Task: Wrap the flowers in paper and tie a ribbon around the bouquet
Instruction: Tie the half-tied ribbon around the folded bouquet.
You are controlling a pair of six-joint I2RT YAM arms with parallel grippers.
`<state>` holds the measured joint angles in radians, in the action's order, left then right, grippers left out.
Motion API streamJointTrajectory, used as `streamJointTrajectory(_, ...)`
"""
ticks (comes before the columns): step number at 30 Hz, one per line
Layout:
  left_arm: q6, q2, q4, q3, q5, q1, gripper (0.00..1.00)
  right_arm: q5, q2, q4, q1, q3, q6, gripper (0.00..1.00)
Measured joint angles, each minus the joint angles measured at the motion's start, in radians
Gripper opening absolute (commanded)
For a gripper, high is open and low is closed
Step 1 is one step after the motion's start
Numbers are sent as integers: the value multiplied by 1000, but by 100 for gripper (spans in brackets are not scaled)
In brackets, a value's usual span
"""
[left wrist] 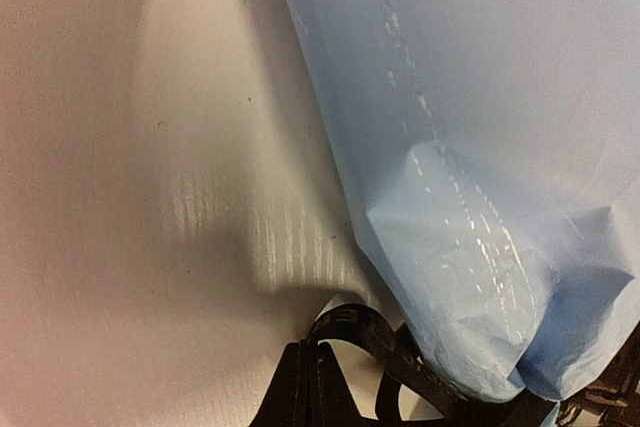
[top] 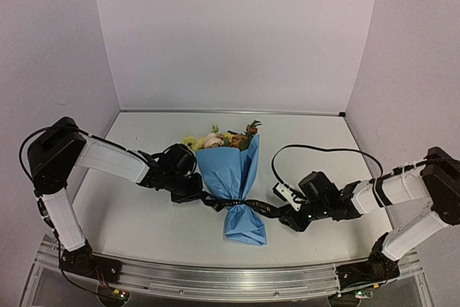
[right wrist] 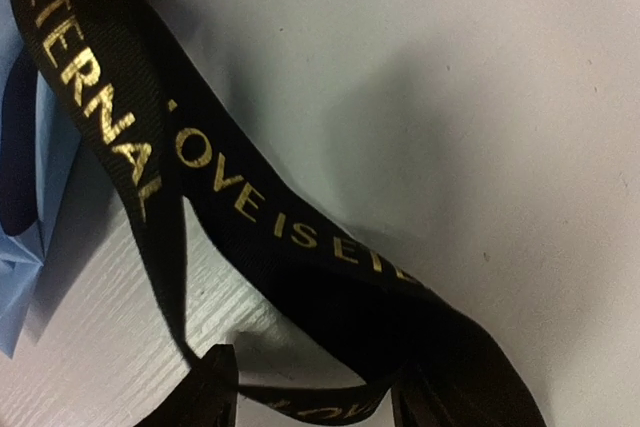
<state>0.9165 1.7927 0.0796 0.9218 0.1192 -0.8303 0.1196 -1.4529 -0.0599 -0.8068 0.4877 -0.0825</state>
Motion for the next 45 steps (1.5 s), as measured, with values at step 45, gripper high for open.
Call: streamJointTrajectory(45,-184,-355,235,-165,-89,139,0,-229,58,290,-241,153,434,0)
